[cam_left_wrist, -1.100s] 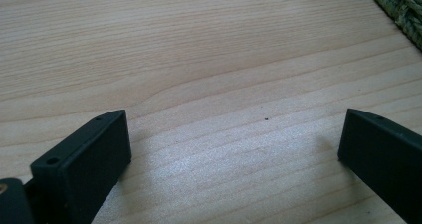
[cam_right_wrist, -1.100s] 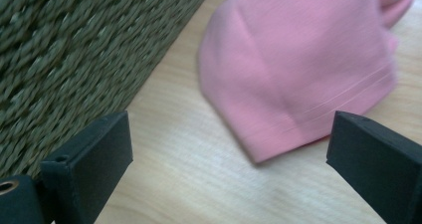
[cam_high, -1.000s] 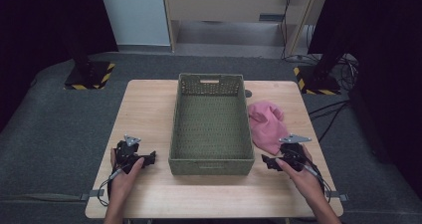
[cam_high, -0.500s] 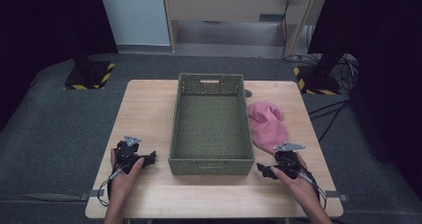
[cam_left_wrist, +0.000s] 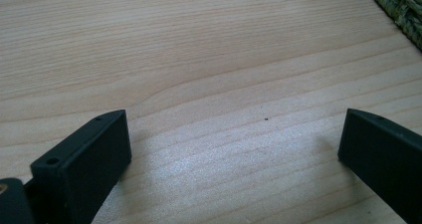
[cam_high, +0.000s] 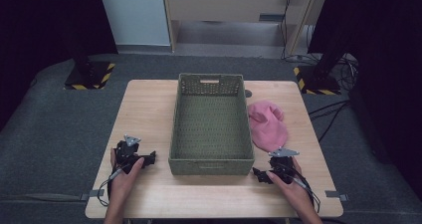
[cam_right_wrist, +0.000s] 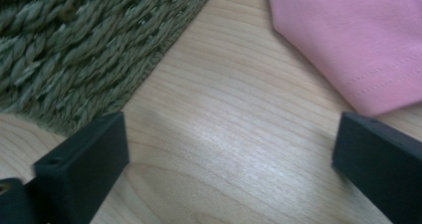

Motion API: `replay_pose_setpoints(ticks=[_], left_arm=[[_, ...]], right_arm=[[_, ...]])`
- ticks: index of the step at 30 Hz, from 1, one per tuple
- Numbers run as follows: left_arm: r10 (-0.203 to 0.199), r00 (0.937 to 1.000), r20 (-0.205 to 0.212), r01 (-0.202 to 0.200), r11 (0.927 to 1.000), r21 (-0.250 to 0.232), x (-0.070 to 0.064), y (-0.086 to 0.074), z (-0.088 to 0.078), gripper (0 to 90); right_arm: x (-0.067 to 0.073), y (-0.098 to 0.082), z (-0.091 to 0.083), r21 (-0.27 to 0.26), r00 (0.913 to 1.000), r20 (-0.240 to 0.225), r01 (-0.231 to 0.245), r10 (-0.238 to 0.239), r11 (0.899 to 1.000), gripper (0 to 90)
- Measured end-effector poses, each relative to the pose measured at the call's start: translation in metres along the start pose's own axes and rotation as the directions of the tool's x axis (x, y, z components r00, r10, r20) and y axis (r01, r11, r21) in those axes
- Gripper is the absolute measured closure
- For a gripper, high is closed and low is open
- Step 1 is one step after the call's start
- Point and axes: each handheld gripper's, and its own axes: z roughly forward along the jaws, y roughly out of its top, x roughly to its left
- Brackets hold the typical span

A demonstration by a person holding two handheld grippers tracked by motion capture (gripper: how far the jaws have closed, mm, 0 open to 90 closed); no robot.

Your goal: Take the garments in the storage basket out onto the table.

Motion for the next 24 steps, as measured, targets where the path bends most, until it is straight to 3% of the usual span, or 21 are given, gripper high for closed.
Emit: replay_pose_setpoints(ticks=[7,24], left_arm=[[0.0,1.0,0.0,0.0,1.0,0.0,0.0,0.0,0.0,0.0],[0.001,1.0,0.0,-0.001,1.0,0.0,-0.0001,-0.0001,-0.0001,0.0]], right_arm=[[0.0039,-0.0022,0.0021,-0.015,0.9988,0.022,0.043,-0.043,0.999,0.7],[0.0016,-0.0018,0.0027,-0.011,0.9985,0.015,0.053,-0.053,0.999,0.2]])
